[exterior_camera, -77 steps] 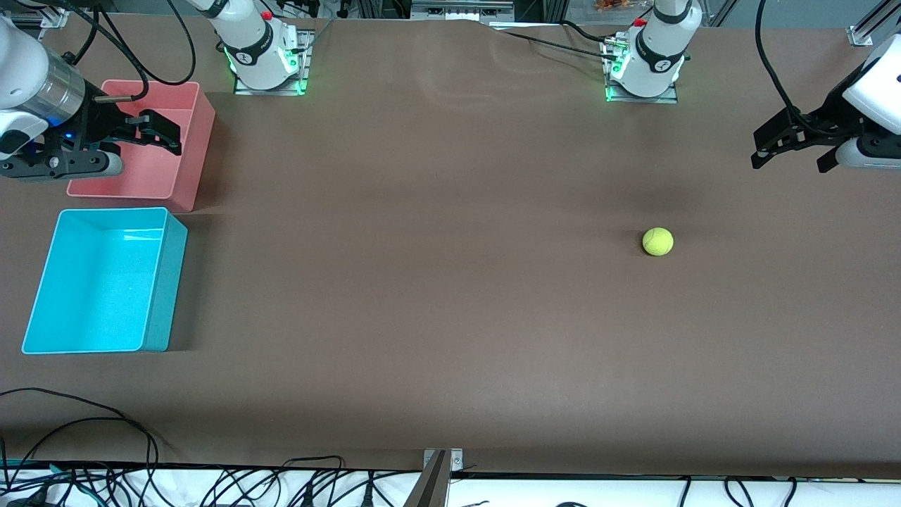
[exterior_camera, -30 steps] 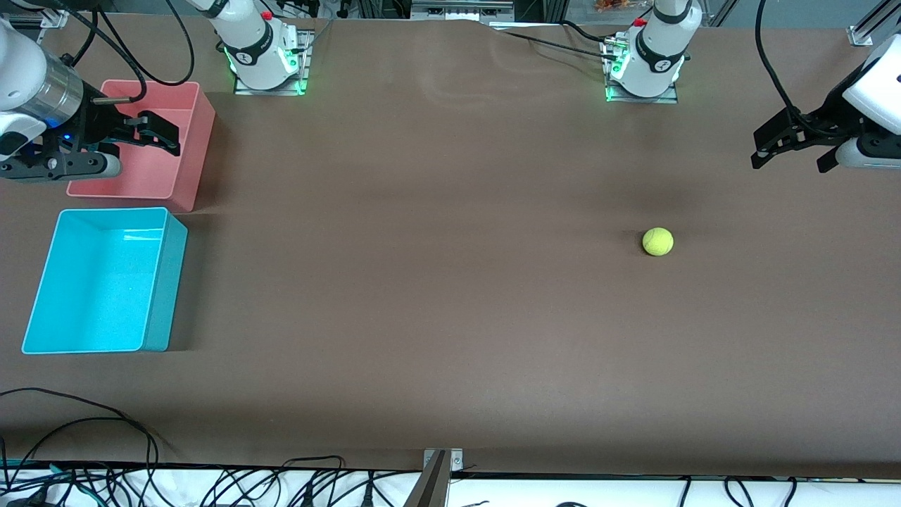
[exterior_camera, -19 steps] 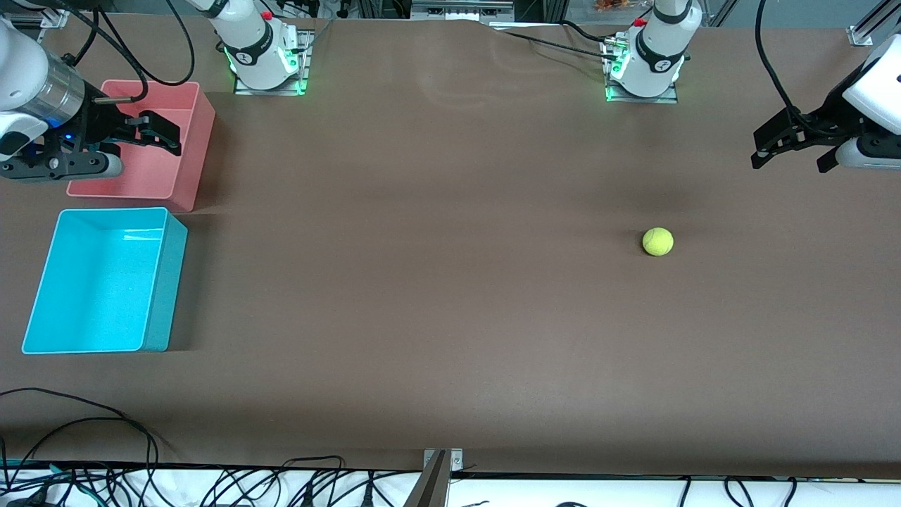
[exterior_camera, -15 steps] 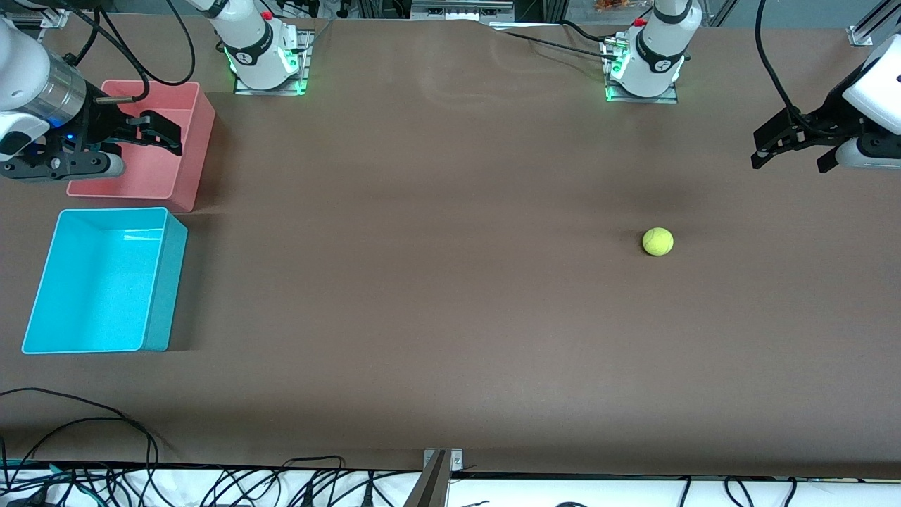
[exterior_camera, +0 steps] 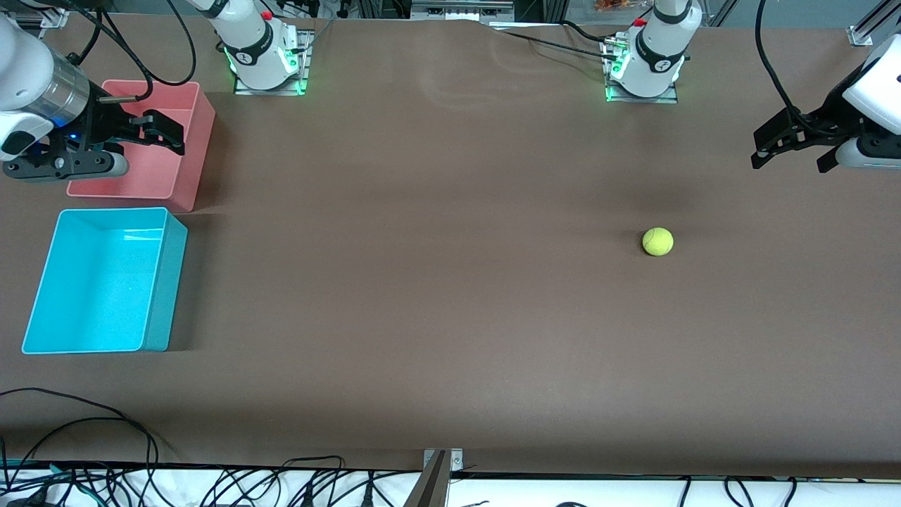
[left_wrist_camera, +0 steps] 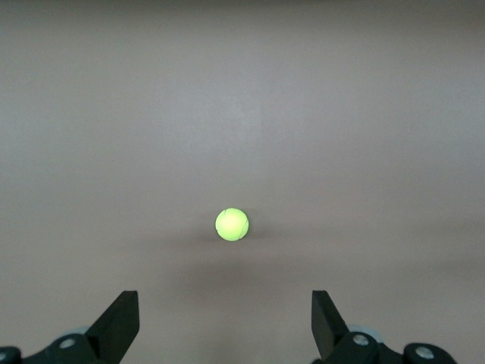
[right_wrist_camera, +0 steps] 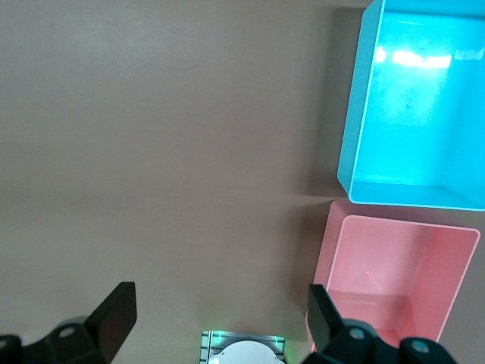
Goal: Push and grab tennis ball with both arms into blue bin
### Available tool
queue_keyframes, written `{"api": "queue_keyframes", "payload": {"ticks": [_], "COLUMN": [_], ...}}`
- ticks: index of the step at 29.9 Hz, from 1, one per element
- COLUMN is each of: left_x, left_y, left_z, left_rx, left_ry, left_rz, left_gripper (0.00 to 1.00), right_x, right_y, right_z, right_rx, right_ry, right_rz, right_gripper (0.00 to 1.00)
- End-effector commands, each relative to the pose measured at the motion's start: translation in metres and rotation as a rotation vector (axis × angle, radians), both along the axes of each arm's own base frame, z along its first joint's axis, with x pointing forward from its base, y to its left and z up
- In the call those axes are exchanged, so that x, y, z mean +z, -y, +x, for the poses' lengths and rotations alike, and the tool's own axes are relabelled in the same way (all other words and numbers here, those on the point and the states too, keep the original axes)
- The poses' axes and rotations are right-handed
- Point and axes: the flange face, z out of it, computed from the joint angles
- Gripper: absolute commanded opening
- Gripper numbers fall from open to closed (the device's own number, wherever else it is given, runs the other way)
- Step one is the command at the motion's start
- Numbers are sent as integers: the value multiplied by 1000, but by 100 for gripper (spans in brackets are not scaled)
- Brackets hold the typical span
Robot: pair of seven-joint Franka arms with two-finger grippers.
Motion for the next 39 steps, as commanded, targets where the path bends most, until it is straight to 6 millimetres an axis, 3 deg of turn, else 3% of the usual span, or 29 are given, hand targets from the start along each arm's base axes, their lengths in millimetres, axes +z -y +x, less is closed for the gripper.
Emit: {"api": "queue_keyframes", "payload": {"ticks": [1, 9, 26, 39], "left_x": [5, 5, 5, 5], "left_y": [0, 0, 0, 0], "left_z": [2, 2, 2, 2], "left_rx": [8, 10, 8, 10], "left_ry": [-1, -1, -1, -1], "left_rz": [-5, -5, -5, -5], "left_gripper": [100, 100, 100, 100], "right_x": [7, 8, 5, 5], "right_y": [-3, -19, -3, -3], "right_z": [-3, -7, -3, -4], "right_rx": [4, 39, 27, 23], "right_ry": [-19, -17, -20, -21], "right_rz": [-1, -23, -41, -40], "right_gripper": [100, 100, 100, 100]}}
